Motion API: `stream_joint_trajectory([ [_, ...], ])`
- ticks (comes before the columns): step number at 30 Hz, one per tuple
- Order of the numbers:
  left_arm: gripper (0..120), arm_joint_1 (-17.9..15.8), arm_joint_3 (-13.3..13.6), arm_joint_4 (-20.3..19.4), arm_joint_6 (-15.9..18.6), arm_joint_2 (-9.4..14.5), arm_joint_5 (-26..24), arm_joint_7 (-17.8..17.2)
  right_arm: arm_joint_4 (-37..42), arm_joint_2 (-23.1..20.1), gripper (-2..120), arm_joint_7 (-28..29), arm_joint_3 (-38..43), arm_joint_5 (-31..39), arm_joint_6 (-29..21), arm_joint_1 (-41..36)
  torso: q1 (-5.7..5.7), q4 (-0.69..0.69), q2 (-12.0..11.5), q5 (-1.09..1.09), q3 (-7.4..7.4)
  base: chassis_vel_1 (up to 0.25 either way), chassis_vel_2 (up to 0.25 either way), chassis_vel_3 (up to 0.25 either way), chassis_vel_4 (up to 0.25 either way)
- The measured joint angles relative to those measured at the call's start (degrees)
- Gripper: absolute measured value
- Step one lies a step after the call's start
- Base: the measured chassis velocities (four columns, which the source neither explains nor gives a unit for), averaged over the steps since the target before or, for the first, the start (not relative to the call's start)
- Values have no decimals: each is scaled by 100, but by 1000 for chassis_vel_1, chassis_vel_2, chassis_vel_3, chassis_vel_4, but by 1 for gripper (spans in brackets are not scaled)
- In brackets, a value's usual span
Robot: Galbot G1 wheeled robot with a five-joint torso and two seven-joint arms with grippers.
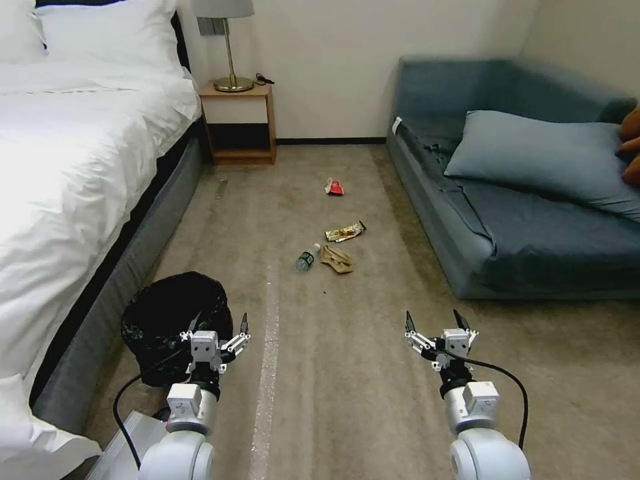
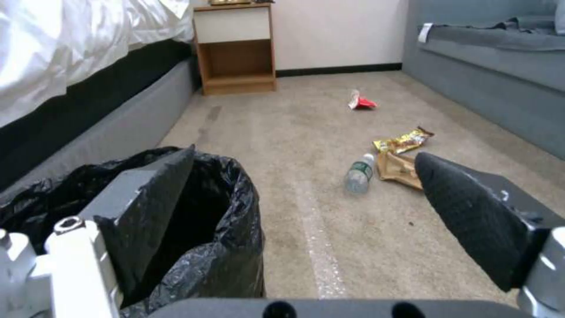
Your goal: Pick up the trash bin, then pick up the garbage on the floor and place it into the trash bin.
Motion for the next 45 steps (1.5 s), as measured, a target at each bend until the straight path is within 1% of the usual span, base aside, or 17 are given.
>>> stream_joint_trajectory([
  [45,100,0,0,0,0,0,0,0,0,0,100,0,0,0,0,0,0,0,0,0,0,0,0,0,0],
])
